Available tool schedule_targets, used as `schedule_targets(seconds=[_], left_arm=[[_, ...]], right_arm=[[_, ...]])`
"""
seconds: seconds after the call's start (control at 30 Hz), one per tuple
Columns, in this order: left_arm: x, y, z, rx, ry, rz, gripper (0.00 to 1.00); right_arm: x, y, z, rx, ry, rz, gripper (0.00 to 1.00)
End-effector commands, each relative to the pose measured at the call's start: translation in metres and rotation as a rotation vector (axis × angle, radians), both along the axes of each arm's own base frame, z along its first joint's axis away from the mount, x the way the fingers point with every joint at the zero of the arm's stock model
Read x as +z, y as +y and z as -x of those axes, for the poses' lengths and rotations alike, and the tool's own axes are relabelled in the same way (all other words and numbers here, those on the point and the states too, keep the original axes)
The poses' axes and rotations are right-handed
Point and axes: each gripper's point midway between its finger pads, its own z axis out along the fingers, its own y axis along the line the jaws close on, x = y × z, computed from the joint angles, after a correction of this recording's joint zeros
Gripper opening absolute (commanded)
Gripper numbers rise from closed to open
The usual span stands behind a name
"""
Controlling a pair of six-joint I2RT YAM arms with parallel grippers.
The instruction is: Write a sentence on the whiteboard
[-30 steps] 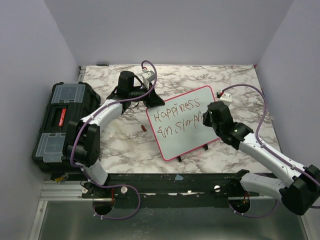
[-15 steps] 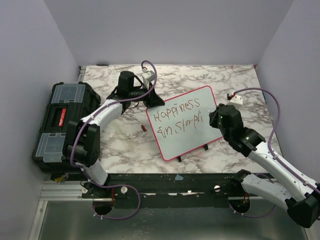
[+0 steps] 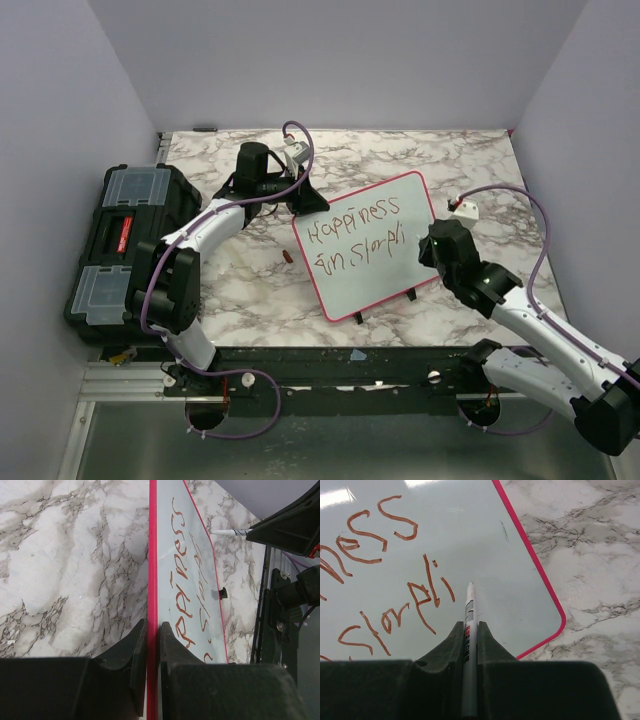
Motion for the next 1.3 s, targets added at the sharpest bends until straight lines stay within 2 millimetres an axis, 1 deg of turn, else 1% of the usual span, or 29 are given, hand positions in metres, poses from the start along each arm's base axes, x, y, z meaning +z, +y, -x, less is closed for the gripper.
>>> schedule_targets(seconds=[0.0, 0.23, 0.47, 0.7, 1.07, 1.27], left_arm=[[0.014, 0.004, -0.013, 0.0, -0.126, 0.013, 0.0], [0.013, 0.005, -0.014, 0.004, -0.125, 0.012, 0.0], [0.011, 0.006, -0.017, 0.005, -0.118, 0.015, 0.0], [0.01, 0.006, -0.018, 0.003, -0.112, 0.019, 0.0], [0.01, 0.006, -0.017, 0.003, -0.11, 0.019, 0.0], [0.01, 0.006, -0.016, 0.003, -0.11, 0.018, 0.0]], right_arm=[[-0.004, -0.01, 0.001, -0.049, -0.012, 0.012, 0.01], [-0.003, -0.009, 0.003, -0.037, -0.018, -0.001, 0.01], [0.001, -0.01, 0.001, -0.034, -0.032, 0.011, 0.01], [0.001, -0.009, -0.001, -0.043, -0.047, 0.005, 0.01], [0.009, 0.003, -0.017, -0.031, -0.078, -0.019, 0.01], [0.008, 0.006, -0.025, -0.034, -0.079, 0.0, 0.01]])
